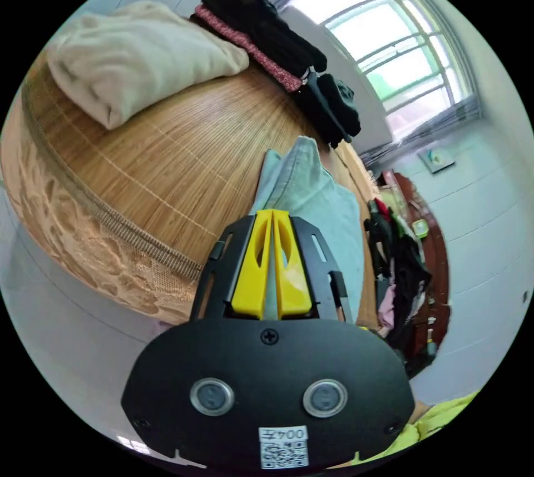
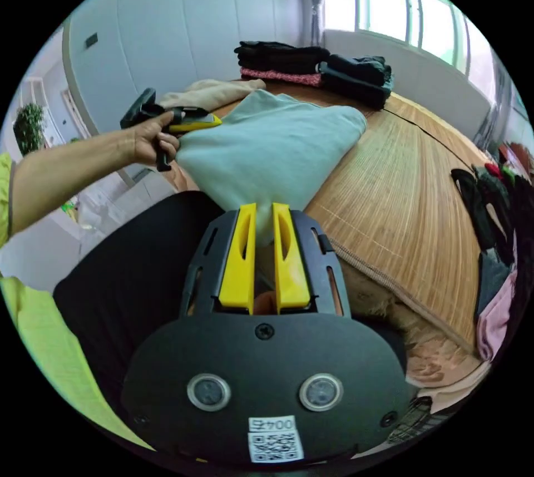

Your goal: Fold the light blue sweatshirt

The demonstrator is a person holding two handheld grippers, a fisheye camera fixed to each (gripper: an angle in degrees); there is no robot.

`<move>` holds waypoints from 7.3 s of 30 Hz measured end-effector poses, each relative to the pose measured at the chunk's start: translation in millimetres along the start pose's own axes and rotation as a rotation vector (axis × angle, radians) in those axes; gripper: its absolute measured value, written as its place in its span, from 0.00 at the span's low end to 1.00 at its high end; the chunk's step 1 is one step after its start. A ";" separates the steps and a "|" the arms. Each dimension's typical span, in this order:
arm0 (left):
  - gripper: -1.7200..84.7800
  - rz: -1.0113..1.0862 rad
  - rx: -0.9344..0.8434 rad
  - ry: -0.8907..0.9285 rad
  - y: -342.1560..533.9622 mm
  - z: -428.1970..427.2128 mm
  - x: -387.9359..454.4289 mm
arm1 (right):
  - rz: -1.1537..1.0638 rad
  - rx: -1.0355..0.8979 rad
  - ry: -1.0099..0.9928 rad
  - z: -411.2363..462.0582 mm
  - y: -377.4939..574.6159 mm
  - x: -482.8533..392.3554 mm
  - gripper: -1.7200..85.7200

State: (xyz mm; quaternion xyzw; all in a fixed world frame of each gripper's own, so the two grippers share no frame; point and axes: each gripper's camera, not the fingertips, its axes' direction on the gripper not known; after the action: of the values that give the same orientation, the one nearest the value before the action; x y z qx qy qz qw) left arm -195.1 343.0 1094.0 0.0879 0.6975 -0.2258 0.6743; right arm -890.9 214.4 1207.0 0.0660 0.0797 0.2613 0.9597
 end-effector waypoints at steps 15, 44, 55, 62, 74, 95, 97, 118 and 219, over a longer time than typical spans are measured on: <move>0.02 0.206 0.070 -0.266 24.6 9.3 60.3 | 0.050 -0.010 0.286 -14.1 45.2 -90.0 0.12; 0.02 0.180 0.035 -0.276 26.5 52.9 75.5 | -0.001 0.022 0.329 -0.7 80.3 -122.5 0.11; 0.02 0.185 0.023 -0.270 28.1 60.1 74.1 | -0.077 0.063 0.412 -8.5 82.3 -123.4 0.07; 0.02 0.207 -0.023 -0.255 23.7 62.8 69.7 | -0.071 -0.067 0.382 14.5 92.9 -99.9 0.04; 0.02 0.125 0.087 -0.135 38.0 33.7 60.9 | 0.031 0.140 0.248 -48.4 97.4 -60.0 0.01; 0.14 -0.334 0.157 0.436 130.4 -16.2 -84.8 | 0.178 0.118 -0.017 -28.4 82.4 -5.8 0.03; 0.18 -0.328 0.207 0.487 136.0 -15.5 -89.3 | 0.167 0.121 -0.022 -30.7 77.0 -10.1 0.03; 0.13 -0.427 0.092 0.457 141.4 33.8 -103.9 | -0.005 0.098 -0.021 -33.7 -0.3 -93.6 0.13; 0.12 0.058 0.182 0.003 -302.8 -227.9 -180.3 | 0.233 0.113 -0.697 208.3 -580.2 213.4 0.07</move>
State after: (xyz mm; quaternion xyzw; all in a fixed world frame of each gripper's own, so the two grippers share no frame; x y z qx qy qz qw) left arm -516.3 207.4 1327.7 0.1694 0.6723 -0.2686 0.6687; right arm -385.5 -190.1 1287.8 0.2126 -0.2454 0.3260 0.8879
